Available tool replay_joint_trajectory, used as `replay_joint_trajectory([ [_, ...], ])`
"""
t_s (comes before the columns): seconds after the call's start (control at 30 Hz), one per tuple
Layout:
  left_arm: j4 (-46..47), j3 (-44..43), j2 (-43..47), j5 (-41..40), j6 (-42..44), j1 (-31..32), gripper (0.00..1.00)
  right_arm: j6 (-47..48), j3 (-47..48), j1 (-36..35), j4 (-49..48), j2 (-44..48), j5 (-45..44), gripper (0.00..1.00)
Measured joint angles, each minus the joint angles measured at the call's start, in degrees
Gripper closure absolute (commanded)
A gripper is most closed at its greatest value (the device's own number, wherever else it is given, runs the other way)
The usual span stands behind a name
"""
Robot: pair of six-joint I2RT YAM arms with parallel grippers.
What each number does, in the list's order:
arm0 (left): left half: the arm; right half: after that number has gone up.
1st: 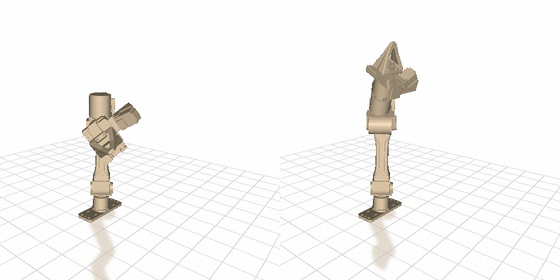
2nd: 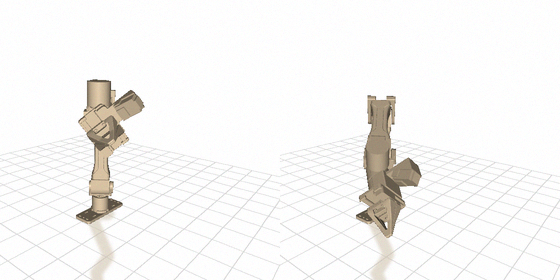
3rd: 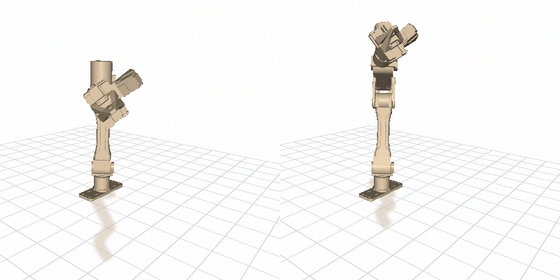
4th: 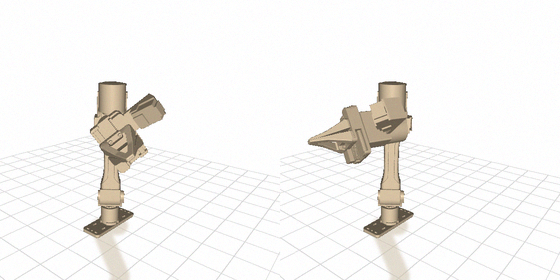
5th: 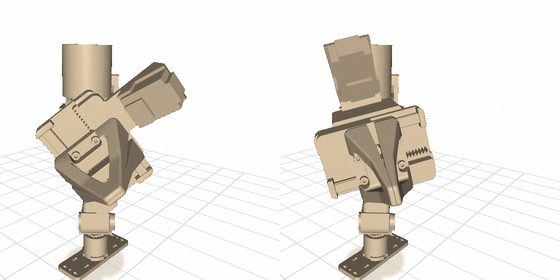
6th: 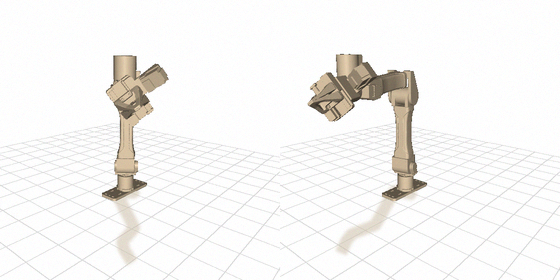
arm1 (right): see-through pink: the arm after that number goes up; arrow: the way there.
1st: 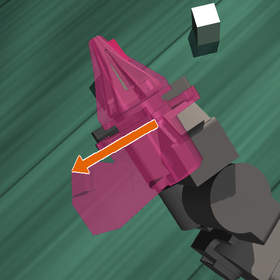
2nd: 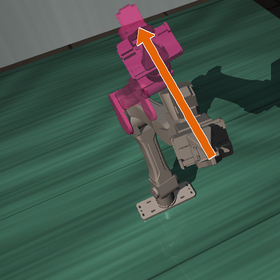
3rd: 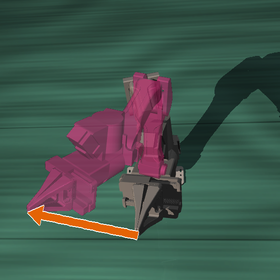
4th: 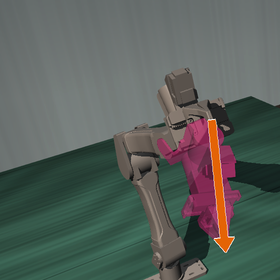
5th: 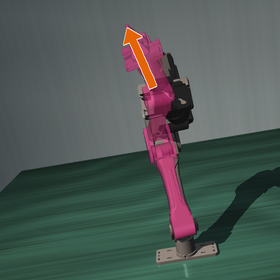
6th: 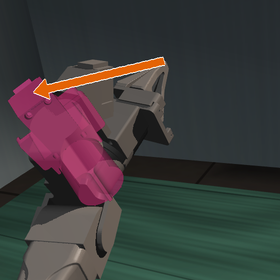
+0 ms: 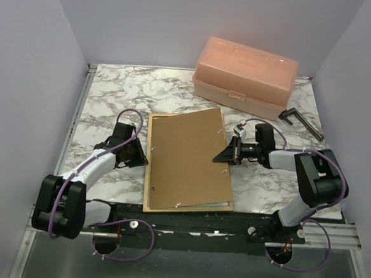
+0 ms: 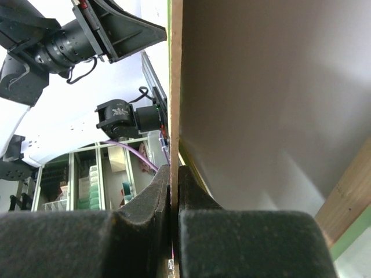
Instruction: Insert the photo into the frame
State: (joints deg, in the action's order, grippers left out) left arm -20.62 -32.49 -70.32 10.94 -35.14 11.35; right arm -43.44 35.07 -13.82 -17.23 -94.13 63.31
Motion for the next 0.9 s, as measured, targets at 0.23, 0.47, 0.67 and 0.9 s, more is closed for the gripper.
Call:
replay_joint_trajectory([
  [0.23,-0.02,-0.09,-0.09,0.02,0.04,0.00,0.76,-0.02,-3.28,0.00,-2.19,0.00,-1.18,0.99],
  [0.47,-0.02,-0.11,-0.13,0.02,0.04,0.00,0.76,-0.15,-3.82,-1.07,-4.02,-0.04,-1.79,0.99],
  [0.67,0.00,-0.20,-0.24,0.04,0.22,0.00,0.77,-0.26,-3.80,-1.11,-4.13,-0.09,-2.45,0.99],
  [0.9,0.02,-0.28,-0.28,0.04,0.26,0.00,0.77,-0.24,-3.02,-1.51,-2.64,1.44,-3.15,0.99],
])
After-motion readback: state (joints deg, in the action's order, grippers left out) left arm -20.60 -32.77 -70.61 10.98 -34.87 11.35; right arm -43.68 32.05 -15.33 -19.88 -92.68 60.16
